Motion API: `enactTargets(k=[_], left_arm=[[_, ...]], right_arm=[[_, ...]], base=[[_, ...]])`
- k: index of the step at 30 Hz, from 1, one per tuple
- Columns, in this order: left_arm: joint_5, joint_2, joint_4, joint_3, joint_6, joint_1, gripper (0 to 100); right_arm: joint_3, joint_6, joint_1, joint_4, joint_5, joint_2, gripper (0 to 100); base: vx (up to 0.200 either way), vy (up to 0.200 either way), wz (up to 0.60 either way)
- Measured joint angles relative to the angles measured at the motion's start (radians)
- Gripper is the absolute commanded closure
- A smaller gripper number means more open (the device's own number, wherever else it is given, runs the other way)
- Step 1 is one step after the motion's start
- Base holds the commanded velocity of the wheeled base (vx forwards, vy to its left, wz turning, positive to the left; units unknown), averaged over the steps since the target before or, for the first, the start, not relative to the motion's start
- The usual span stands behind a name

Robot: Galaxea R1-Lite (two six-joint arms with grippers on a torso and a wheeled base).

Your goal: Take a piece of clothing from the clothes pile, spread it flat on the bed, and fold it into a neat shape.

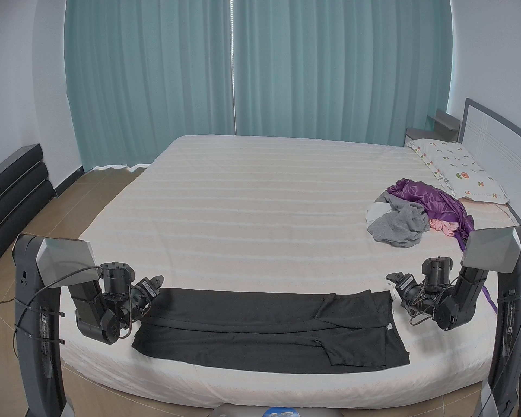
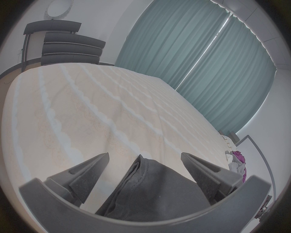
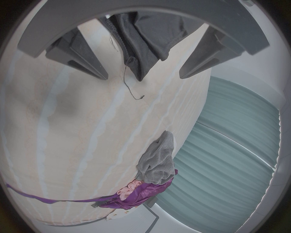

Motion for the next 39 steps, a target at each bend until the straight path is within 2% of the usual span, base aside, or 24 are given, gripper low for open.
enactTargets(k=[8, 24, 28, 33, 34, 39], left_arm=[[-0.001, -0.024, 0.0, 0.047, -0.002, 0.0, 0], [-0.008, -0.078, -0.009, 0.251, -0.008, -0.004, 0], [-0.01, -0.079, -0.051, 0.321, -0.011, 0.002, 0], [-0.012, -0.079, -0.176, 0.396, -0.011, 0.008, 0], [-0.012, -0.079, -0.19, 0.407, -0.011, 0.008, 100], [-0.011, -0.077, -0.206, 0.445, -0.011, 0.007, 100]], right_arm=[[0.027, 0.034, -0.004, -0.004, 0.005, -0.026, 0], [0.056, 0.031, 0.004, -0.058, 0.0, -0.025, 0], [0.057, 0.03, 0.005, -0.058, 0.0, -0.024, 0], [0.058, 0.03, 0.006, -0.058, 0.0, -0.024, 0], [0.059, 0.03, 0.006, -0.058, 0.0, -0.024, 0], [0.059, 0.03, 0.006, -0.058, 0.0, -0.024, 0]], base=[[-0.05, 0.0, 0.0], [0.0, 0.0, 0.0], [0.0, 0.0, 0.0], [0.0, 0.0, 0.0], [0.0, 0.0, 0.0], [0.0, 0.0, 0.0]])
